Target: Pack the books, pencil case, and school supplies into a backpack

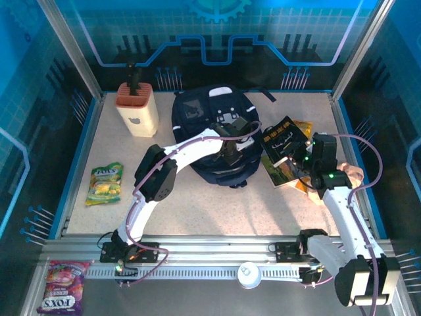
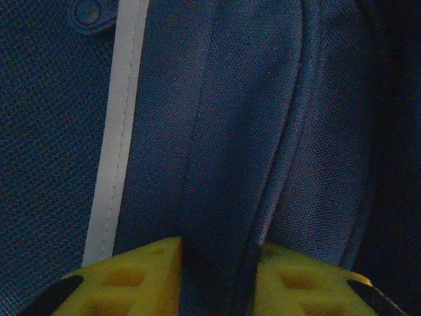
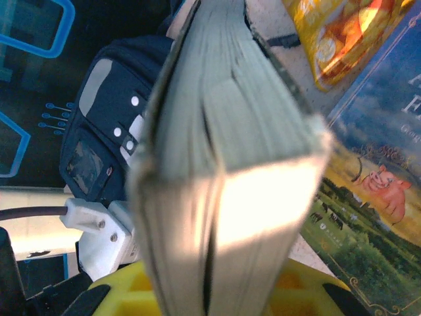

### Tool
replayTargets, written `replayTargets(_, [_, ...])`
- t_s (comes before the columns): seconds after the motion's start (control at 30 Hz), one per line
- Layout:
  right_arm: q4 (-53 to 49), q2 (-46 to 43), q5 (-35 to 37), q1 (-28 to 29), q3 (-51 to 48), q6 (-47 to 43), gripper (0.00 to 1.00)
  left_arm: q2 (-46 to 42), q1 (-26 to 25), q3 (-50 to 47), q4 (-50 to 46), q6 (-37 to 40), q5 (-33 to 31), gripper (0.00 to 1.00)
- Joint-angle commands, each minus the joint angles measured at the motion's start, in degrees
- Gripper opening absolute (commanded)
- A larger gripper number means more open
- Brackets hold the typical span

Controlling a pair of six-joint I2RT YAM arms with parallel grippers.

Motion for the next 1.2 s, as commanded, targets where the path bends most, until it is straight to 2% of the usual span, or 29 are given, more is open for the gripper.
replayTargets(0.0, [0.45, -2.49, 2.46, -0.86, 3.78, -2.9, 0.0, -2.51, 0.29, 1.69, -0.52, -1.51, -1.55, 0.25])
replayTargets(0.2, [-1.69, -3.76, 3.56, -0.95, 3.73, -3.54, 0.0, -8.59, 0.28, -0.46, 2.9, -2.71, -1.04, 0.16])
replayTargets(0.4, [-3.34, -4.71, 1.7, -1.0, 3.6, -4.02, 0.0, -15.03, 0.31, -3.44, 7.56, -4.5, -1.55, 0.0])
replayTargets(0.6, [-4.77, -6.07, -1.45, -1.0, 3.81, -3.29, 0.0, -19.81, 0.36, -5.68, 12.6, -7.11, -4.03, 0.0])
replayTargets(0.83, [-7.36, -8.75, 0.31, -0.99, 4.21, -2.45, 0.0, -21.59, 0.49, -6.07, 16.61, -9.69, -9.03, 0.0])
replayTargets(1.0, [0.41, -7.82, -6.69, -0.21, 0.5, 1.03, 0.0, -21.57, 0.5, -4.52, 16.55, -11.46, -7.87, 0.0])
replayTargets(1.17, [8.66, -4.67, -8.85, 5.2, -1.19, 5.59, 0.0, -21.25, 0.19, -1.12, 14.11, -13.69, -6.02, 0.0])
